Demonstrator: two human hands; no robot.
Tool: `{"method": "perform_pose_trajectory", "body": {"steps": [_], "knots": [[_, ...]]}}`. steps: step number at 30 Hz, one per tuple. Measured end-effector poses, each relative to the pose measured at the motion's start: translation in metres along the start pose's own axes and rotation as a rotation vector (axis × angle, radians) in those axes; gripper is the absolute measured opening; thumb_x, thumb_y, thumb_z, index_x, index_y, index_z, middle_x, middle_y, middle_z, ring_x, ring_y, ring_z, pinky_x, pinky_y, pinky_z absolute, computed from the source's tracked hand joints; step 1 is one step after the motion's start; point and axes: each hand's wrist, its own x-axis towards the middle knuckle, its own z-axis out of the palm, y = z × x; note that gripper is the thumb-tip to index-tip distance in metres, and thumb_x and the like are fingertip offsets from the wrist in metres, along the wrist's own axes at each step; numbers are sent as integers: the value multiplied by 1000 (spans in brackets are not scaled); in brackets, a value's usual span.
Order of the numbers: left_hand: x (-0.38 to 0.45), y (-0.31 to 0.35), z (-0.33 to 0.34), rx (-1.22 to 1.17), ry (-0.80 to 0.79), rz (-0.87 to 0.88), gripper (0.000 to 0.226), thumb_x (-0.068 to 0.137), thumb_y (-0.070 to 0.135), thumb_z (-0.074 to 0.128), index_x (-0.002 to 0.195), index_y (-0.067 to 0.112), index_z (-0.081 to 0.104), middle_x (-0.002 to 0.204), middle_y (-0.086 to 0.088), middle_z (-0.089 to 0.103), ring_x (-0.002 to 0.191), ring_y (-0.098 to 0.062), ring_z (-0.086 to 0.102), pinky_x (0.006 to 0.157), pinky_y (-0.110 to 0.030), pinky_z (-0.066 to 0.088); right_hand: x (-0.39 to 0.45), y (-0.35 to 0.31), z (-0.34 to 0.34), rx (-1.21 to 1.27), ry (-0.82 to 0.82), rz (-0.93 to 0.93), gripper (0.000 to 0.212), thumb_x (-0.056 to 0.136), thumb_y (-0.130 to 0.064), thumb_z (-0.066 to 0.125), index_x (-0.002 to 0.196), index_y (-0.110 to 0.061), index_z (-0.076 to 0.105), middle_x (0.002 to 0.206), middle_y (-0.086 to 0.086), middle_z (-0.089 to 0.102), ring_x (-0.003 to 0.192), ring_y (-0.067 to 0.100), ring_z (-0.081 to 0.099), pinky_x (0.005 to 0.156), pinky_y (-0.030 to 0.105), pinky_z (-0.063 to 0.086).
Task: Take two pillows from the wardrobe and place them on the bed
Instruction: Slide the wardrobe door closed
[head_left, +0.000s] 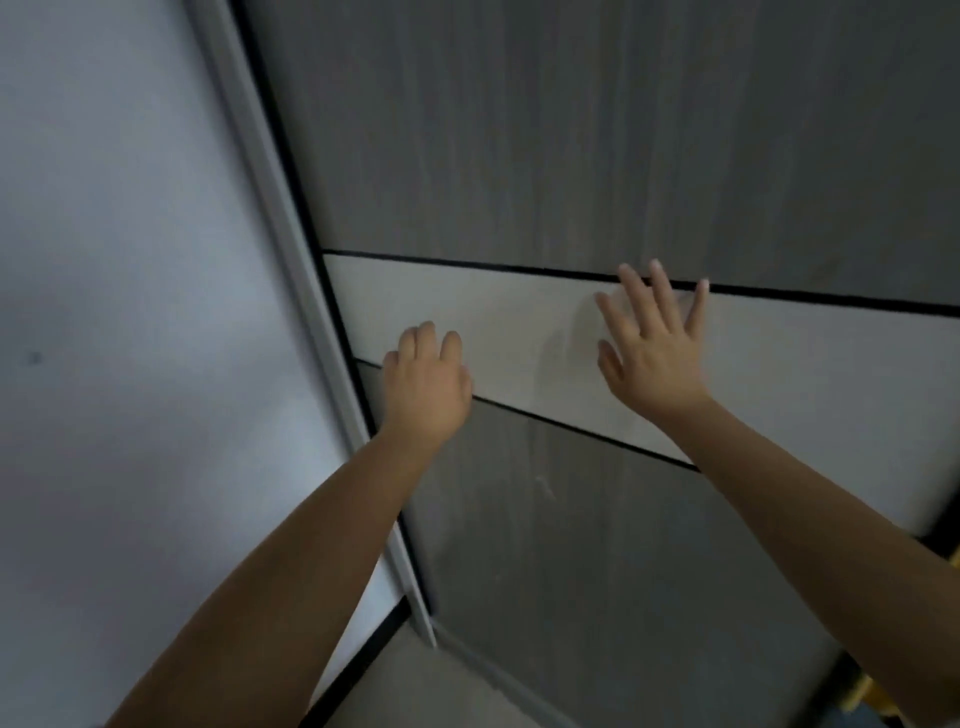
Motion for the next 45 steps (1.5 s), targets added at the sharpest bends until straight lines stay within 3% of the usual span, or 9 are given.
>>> {"method": "perform_pose_trajectory", "body": {"steps": [11,15,19,22,27,30,33,38,45], "knots": [[146,-29,95,-137,455,656,60,79,31,42,125,-9,41,126,-32,57,128,-40,45,98,-57,42,34,-3,60,-485,444,186,43,86,-26,43,122,-5,50,124,22,60,123,32,46,116,44,0],[171,-28,129,-261,645,746,67,93,40,22,146,5,1,157,-9,-16,141,-11,-26,119,-36,-11,39,0,66,-609,491,187,44,85,-24,42,124,-4,44,123,25,57,122,32,36,117,33,-14],[173,-25,132,-292,734,799,59,83,38,37,127,-2,35,134,-17,56,141,-26,27,106,-50,32,41,-1,68,-708,490,213,46,82,-23,41,123,-2,41,119,31,58,119,33,35,117,28,-12],[176,-24,130,-312,783,868,59,82,36,37,126,-2,42,127,-12,63,119,-26,59,88,-56,51,42,-2,68,-747,481,236,45,88,-31,33,122,-1,39,117,35,56,121,34,32,118,26,-11],[177,-14,132,-283,824,885,57,88,33,29,133,-2,33,138,-6,54,127,-21,51,99,-57,27,43,-3,72,-709,488,300,57,94,-46,12,130,-7,32,133,30,44,142,-1,-8,118,24,-10],[178,-11,134,-305,846,898,57,89,32,29,135,-3,32,141,-7,50,130,-22,48,100,-54,22,42,-1,69,-709,464,299,54,93,-48,11,144,-33,1,157,-10,5,140,-4,-12,117,24,-11],[176,-6,132,-317,850,892,57,90,32,28,135,-3,31,142,-7,49,131,-22,46,101,-53,21,37,5,69,-724,486,276,64,88,-33,28,143,-34,-5,151,6,24,141,-3,-11,118,24,-9],[170,11,124,-345,830,895,57,89,30,26,134,-2,39,142,-6,49,131,-21,46,103,-50,21,30,15,59,-675,434,328,73,81,-24,27,140,-42,-13,148,-33,-19,138,-8,-15,117,21,-11],[155,64,104,-371,851,896,57,89,27,23,134,-4,37,143,-7,49,132,-21,45,105,-50,20,2,44,20,-766,349,421,74,84,-22,27,138,-40,-19,155,-5,0,137,-8,-19,116,18,-10]]}}
